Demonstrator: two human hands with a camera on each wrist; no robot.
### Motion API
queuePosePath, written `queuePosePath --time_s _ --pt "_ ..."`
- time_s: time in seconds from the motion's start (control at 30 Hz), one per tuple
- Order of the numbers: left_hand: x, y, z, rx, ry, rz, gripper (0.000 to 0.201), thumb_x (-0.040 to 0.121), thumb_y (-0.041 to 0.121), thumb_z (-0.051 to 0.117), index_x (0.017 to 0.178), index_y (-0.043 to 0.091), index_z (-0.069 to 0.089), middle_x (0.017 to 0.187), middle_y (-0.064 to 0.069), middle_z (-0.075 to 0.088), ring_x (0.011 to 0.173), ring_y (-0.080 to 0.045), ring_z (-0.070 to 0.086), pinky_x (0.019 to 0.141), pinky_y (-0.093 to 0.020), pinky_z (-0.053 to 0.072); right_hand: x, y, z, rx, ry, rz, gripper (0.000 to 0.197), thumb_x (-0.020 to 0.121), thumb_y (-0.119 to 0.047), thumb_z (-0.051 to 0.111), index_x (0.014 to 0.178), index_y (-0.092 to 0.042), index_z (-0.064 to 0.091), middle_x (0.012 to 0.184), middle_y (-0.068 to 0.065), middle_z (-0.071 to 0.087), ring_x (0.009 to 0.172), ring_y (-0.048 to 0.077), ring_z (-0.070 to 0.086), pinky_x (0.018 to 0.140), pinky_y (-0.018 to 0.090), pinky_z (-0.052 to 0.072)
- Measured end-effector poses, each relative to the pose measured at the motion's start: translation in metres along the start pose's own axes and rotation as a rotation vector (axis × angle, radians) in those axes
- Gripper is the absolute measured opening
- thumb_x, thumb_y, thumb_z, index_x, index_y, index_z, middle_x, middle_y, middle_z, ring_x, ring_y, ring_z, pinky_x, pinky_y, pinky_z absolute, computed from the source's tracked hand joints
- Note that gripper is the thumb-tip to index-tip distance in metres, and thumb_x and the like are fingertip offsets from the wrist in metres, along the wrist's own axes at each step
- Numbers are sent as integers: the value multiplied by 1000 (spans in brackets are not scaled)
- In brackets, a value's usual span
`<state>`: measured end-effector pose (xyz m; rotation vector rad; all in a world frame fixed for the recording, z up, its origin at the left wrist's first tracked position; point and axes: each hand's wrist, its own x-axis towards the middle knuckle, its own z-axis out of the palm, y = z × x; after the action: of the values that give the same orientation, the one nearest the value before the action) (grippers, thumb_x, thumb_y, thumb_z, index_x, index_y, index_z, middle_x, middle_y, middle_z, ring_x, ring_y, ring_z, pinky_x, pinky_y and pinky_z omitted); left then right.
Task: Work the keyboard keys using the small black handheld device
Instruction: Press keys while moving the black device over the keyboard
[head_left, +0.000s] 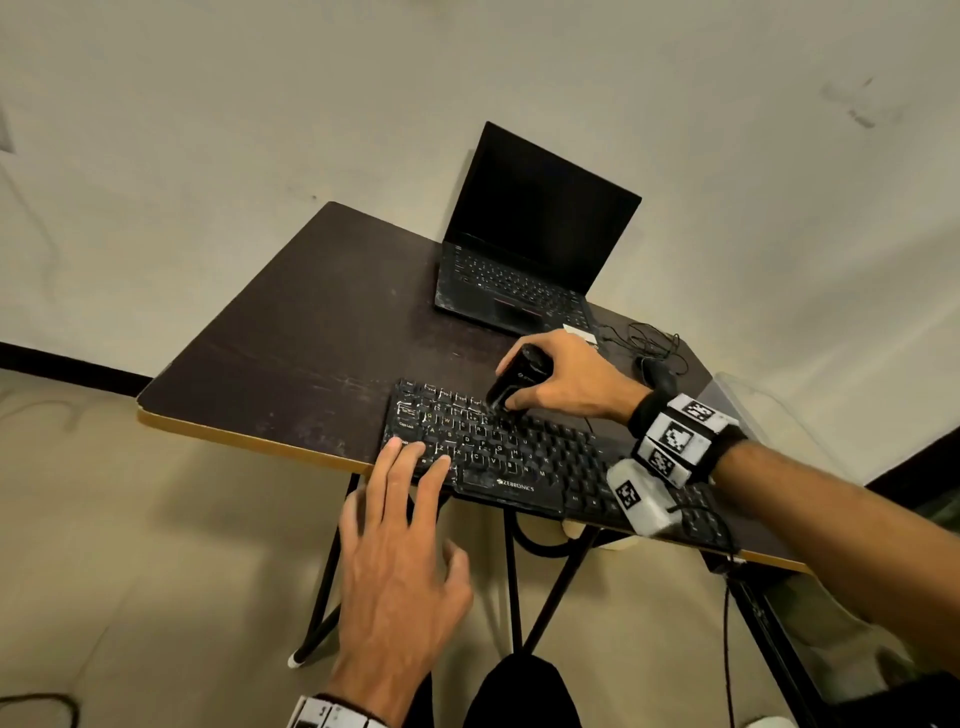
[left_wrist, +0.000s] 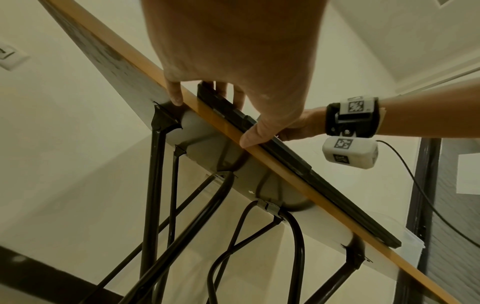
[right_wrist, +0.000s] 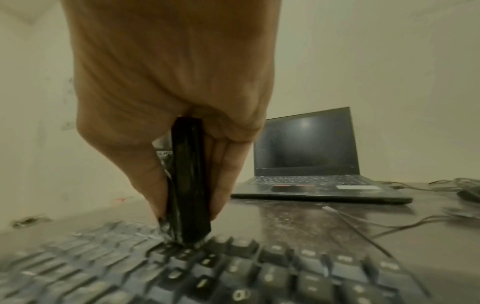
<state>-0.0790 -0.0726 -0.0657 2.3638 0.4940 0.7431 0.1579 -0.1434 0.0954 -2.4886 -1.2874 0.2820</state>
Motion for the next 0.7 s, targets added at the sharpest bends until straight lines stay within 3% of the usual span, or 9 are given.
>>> queuePosePath --time_s 0.07,0.2,0.3,0.43,0.53,0.7 --pt "0 -1 1 4 15 1 92 62 23 86 148 20 52 166 -4 38 161 -25 25 112 -65 44 -1 -4 3 -50 -24 -49 31 80 -17 92 105 -27 77 100 -9 80 94 5 77 92 31 63" --pt "-1 -1 0 -13 13 3 90 63 22 84 148 20 52 166 -4 38 161 -24 24 113 -65 42 -3 -1 0 -117 25 -17 32 80 -17 92 107 -27 76 101 -10 78 95 4 75 94 34 64" --pt "0 -3 1 -22 24 3 91 64 23 83 148 21 50 167 -4 37 161 -23 23 113 -65 43 -6 0 1 -120 -9 -40 32 80 -18 92 107 -27 76 101 -10 79 93 2 75 91 28 63" --pt "-2 -1 2 -85 53 -4 88 66 19 83 148 20 53 169 -4 34 162 -23 22 113 -65 43 -6 3 -2 -123 39 -14 33 80 -17 92 108 -26 76 102 -9 79 95 5 76 94 35 64" --pt "-1 -7 0 -121 103 -7 83 67 15 85 145 22 59 170 -4 33 161 -24 24 111 -63 44 -6 0 1 -72 -1 -37 34 80 -17 93 108 -27 76 102 -10 80 95 4 76 91 29 64" --pt "0 -11 1 -164 116 -30 79 71 14 82 146 28 60 172 2 30 162 -22 22 105 -66 49 4 -7 1 -107 -8 -50 33 80 -16 92 106 -26 75 101 -9 79 92 6 76 90 33 65"
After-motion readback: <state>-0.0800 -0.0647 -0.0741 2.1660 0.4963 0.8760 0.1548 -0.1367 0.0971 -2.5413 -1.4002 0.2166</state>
